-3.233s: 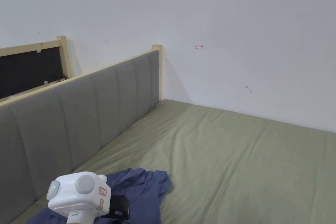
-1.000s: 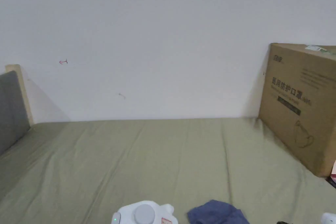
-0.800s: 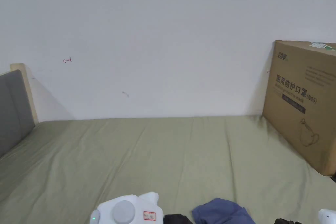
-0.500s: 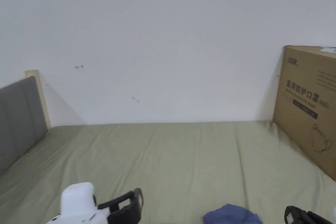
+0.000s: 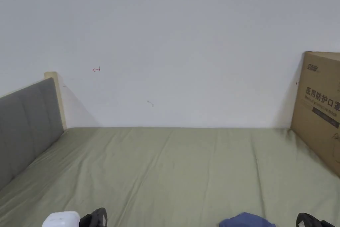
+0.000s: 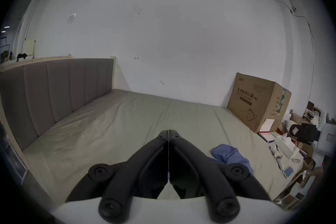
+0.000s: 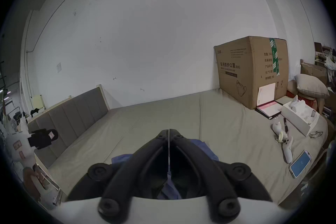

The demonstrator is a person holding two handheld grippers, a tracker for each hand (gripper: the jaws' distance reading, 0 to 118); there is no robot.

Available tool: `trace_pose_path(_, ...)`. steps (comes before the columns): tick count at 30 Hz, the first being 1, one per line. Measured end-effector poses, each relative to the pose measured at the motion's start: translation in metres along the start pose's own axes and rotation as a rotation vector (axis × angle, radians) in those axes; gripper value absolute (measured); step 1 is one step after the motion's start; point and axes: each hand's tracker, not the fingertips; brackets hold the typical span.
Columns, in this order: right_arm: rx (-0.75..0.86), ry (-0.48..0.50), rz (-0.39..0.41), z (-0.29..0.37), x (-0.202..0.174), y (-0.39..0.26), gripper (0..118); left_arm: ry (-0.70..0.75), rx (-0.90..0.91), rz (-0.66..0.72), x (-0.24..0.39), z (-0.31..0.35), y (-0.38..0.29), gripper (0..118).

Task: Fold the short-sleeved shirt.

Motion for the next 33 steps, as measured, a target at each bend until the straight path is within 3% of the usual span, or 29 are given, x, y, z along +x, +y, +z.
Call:
trace_pose_path(5, -0.031, -0.001, -0.002, -0.008, 0.005, 0.000, 1, -0.177, -0.439, 0.182, -0.020, -0.101, 0.022, 0)
trace_pose_path(7, -0.051, 0.000, 0.003, -0.013, 0.009, 0.000, 1, -0.195, -0.694, 0.171, -0.028, -0.156, 0.014, 0)
trace_pose_path(10, -0.081, -0.013, 0.014, -0.021, 0.013, -0.002, 1, -0.144, -0.853, 0.082, -0.031, -0.213, -0.017, 0)
trace_pose_path(11, -0.089, -0.014, 0.014, -0.024, 0.015, -0.003, 1, -0.124, -0.884, 0.075, -0.033, -0.228, -0.029, 10)
trace_pose_path(13, -0.108, -0.019, 0.012, -0.031, 0.019, -0.006, 1, -0.093, -0.928, 0.096, -0.038, -0.252, -0.051, 100)
trace_pose_path(14, -0.121, -0.024, 0.011, -0.035, 0.021, -0.008, 1, -0.082, -0.956, 0.107, -0.039, -0.259, -0.067, 118)
trace_pose_path(21, -0.204, -0.029, 0.000, -0.059, 0.031, -0.023, 1, -0.008, -1.032, 0.076, -0.029, -0.291, -0.148, 118)
trace_pose_path(23, -0.221, -0.030, 0.002, -0.063, 0.032, -0.027, 1, 0.017, -0.967, -0.123, -0.008, -0.282, -0.153, 118)
trace_pose_path(25, -0.238, -0.033, 0.002, -0.069, 0.034, -0.031, 1, 0.027, -0.885, -0.231, 0.008, -0.264, -0.152, 115)
trace_pose_path(26, -0.249, -0.032, -0.005, -0.073, 0.037, -0.034, 1, 0.009, -0.794, -0.229, 0.015, -0.252, -0.147, 105)
trace_pose_path(27, -0.267, -0.016, -0.029, -0.080, 0.042, -0.037, 1, -0.012, -0.709, -0.224, 0.016, -0.240, -0.142, 77)
trace_pose_path(29, -0.309, -0.001, -0.067, -0.096, 0.053, -0.043, 1, -0.029, -0.672, -0.222, 0.017, -0.228, -0.140, 1)
trace_pose_path(31, -0.356, 0.009, -0.094, -0.115, 0.064, -0.046, 1, -0.160, -0.685, -0.092, 0.012, -0.217, -0.130, 2)
trace_pose_path(33, -0.394, 0.093, -0.162, -0.135, 0.078, -0.044, 1, -0.153, -0.648, -0.058, 0.009, -0.200, -0.121, 1)
